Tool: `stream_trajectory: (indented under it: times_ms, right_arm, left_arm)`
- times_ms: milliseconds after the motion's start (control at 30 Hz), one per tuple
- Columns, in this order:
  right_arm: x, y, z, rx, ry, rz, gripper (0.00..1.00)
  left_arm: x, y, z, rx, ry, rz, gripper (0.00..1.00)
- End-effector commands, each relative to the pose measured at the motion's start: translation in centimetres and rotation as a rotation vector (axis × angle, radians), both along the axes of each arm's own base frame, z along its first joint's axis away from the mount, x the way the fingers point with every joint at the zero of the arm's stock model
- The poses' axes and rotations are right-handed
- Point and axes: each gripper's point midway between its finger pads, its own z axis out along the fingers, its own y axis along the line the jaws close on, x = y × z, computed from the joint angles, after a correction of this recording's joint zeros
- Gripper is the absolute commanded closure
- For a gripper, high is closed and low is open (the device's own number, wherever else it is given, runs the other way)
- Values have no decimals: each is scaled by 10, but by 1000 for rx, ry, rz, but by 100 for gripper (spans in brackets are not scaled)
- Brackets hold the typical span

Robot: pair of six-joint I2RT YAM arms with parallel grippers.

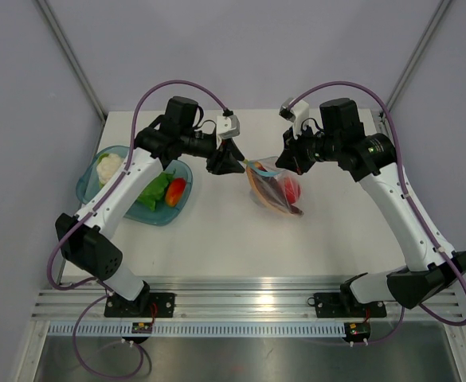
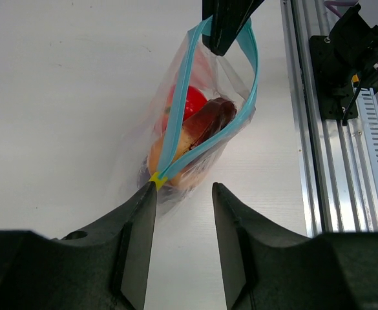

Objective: Place the food in the zip-top bag and seal the zipper
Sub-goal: Adjust the zipper food storage bag at the center of the board.

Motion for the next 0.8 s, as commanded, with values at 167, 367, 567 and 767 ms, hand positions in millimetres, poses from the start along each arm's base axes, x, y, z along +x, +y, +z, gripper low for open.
stream_trajectory:
  times_ms: [167, 367, 567, 767]
  right_arm:
    - [-6, 8, 22, 51, -57, 55, 100]
    - [-8, 9, 23, 57, -51, 61, 100]
    - [-11, 9, 22, 55, -46, 66, 100]
    - [-12, 9, 23, 56, -50, 70, 100]
  left_arm:
    - [0, -7, 7, -46, -30, -40, 55]
    - [4, -10, 7, -53, -32, -34, 52]
    - [4, -10, 5, -53, -23, -33, 51]
    - [-7, -9, -5, -38, 23, -86, 56]
